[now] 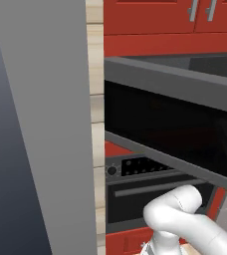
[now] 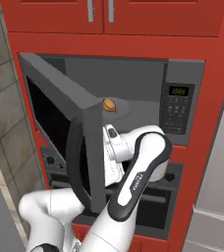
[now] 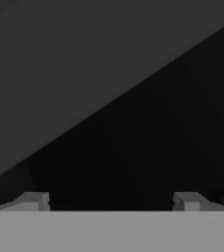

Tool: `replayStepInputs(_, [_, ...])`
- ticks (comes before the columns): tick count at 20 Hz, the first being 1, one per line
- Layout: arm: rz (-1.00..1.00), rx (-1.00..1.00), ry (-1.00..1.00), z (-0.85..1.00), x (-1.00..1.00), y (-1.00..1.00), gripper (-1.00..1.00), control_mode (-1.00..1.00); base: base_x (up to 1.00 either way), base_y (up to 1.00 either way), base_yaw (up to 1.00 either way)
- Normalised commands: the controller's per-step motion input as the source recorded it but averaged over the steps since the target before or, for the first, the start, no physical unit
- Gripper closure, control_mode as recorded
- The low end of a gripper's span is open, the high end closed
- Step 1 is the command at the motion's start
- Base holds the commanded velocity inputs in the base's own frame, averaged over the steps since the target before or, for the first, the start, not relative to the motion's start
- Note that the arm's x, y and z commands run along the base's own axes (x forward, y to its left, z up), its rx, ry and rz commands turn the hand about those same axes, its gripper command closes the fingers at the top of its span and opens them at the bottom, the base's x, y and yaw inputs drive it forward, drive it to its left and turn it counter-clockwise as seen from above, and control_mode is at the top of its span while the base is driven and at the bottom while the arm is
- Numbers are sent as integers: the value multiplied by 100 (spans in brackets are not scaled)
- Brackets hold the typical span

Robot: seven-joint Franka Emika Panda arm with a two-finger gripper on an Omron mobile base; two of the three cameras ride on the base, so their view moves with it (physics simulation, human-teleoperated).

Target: Open the microwave door.

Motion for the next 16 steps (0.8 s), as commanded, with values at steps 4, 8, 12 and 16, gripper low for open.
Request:
replayStepInputs(4, [19,0,-7,0,-79,97,-100,-100,0,0,0])
replayStepInputs(8, [13,4,-11,0,-77,96,-100,-100,0,0,0])
replayStepInputs(12, [10,10,-18,0,-83,84,-100,-100,0,0,0])
replayStepInputs(16, [7,14,-21,0,-75,78,-100,-100,0,0,0])
